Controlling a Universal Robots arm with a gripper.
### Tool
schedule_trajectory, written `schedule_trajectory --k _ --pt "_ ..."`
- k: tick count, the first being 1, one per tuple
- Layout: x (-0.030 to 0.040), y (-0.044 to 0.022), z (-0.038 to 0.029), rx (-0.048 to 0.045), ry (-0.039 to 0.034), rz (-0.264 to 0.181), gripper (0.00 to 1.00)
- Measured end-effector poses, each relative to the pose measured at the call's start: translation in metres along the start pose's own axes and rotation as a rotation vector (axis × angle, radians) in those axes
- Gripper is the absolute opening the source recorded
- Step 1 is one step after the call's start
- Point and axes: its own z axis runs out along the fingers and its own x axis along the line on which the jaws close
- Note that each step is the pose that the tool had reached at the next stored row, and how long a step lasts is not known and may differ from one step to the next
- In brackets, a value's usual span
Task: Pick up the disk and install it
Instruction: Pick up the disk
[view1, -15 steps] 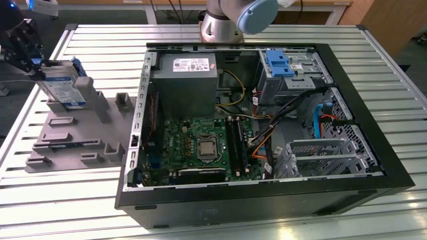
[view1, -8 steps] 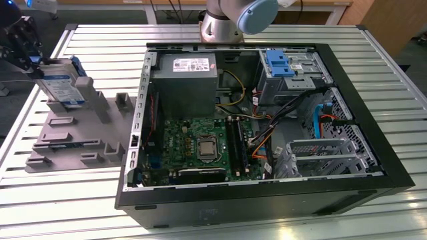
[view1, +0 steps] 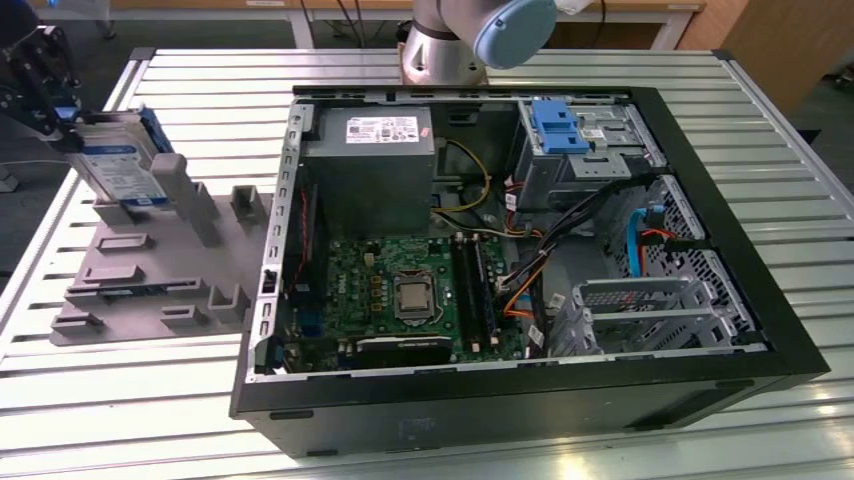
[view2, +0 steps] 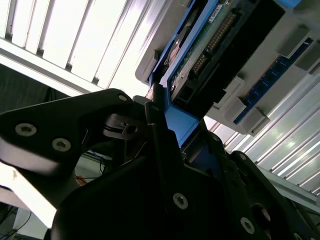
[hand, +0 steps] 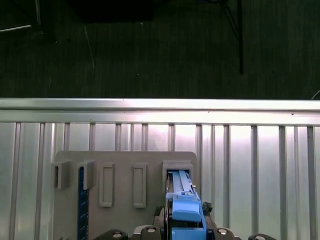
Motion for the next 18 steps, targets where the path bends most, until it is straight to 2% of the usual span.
schedule_trajectory --k 18 --pt "0.0001 0.0002 -0.0173 0.0001 0.0 0.0 0.36"
